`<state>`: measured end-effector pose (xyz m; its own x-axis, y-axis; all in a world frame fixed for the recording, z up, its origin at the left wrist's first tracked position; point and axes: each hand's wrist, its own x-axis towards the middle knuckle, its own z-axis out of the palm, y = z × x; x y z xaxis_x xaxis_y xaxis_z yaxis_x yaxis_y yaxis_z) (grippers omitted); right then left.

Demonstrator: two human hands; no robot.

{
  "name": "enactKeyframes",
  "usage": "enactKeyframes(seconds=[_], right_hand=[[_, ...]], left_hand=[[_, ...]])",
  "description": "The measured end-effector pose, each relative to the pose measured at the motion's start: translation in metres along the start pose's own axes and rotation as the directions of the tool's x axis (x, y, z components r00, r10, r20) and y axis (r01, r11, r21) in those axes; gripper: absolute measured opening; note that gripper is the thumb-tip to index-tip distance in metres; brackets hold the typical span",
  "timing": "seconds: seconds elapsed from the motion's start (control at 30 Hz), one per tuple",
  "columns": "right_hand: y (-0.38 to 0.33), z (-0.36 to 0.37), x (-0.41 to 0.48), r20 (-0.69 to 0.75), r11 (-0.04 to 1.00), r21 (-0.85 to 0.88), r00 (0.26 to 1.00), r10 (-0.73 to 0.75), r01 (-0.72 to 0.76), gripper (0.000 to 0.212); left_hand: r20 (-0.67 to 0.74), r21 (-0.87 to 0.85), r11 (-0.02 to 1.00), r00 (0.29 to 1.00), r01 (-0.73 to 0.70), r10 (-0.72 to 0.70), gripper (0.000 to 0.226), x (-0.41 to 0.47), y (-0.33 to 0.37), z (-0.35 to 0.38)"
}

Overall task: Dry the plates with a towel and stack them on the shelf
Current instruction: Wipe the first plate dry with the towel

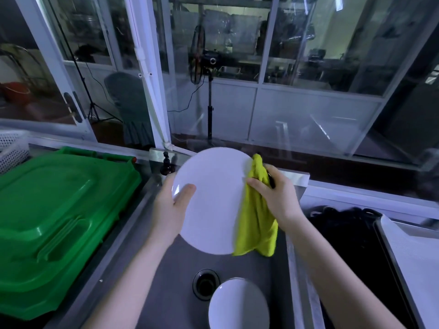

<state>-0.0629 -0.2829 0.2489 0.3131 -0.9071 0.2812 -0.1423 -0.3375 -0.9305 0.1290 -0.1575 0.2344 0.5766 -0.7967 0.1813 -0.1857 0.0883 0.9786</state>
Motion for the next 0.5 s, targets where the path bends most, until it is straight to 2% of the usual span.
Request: enactKeyframes(seconds=[0.07, 0.13, 0.2, 0.27, 0.33, 0.37, 0.43, 0.5], right_hand=[[-0.017, -0.001, 0.015, 0.176, 0.966, -0.213, 0.979, -0.108, 0.145, 0.03], [-0.03, 0.004, 0.025, 0.335, 0.907, -0.315, 0.927, -0.171, 0.281, 0.037], [-0.036, 0.009, 0.027, 0.395, 0.877, -0.342, 0.898, -0.191, 0.337, 0.04], [-0.035, 0.007, 0.027, 0.361, 0.883, -0.329, 0.909, -0.21, 0.334, 0.036], [-0.028, 0.0, 0.022, 0.269, 0.924, -0.265, 0.941, -0.204, 0.276, 0.028], [-0.021, -0.003, 0.016, 0.21, 0.955, -0.202, 0.962, -0.175, 0.217, 0.024], [-0.001, -0.003, -0.003, 0.083, 0.998, -0.018, 0.995, -0.052, 0.054, 0.018], [0.016, 0.004, -0.026, 0.018, 0.978, 0.171, 0.993, 0.12, -0.121, 0.018]], left_hand=[[0.14, 0.14, 0.988, 0.989, -0.064, 0.044, 0.022, 0.01, 0.004, -0.009], [0.229, 0.256, 0.956, 0.97, -0.141, 0.082, 0.016, 0.017, 0.008, -0.01], [0.26, 0.274, 0.946, 0.96, -0.172, 0.099, 0.022, 0.018, 0.011, -0.007], [0.248, 0.213, 0.963, 0.963, -0.163, 0.109, 0.018, 0.017, 0.011, -0.004], [0.183, 0.139, 0.982, 0.978, -0.125, 0.098, 0.013, 0.013, 0.008, -0.004], [0.135, 0.088, 0.991, 0.987, -0.099, 0.087, 0.019, 0.011, 0.006, -0.004], [0.021, -0.024, 0.999, 0.999, -0.039, 0.04, 0.029, 0.006, 0.004, -0.002], [-0.071, -0.103, 0.994, 0.997, 0.021, -0.028, 0.026, 0.003, 0.001, 0.001]])
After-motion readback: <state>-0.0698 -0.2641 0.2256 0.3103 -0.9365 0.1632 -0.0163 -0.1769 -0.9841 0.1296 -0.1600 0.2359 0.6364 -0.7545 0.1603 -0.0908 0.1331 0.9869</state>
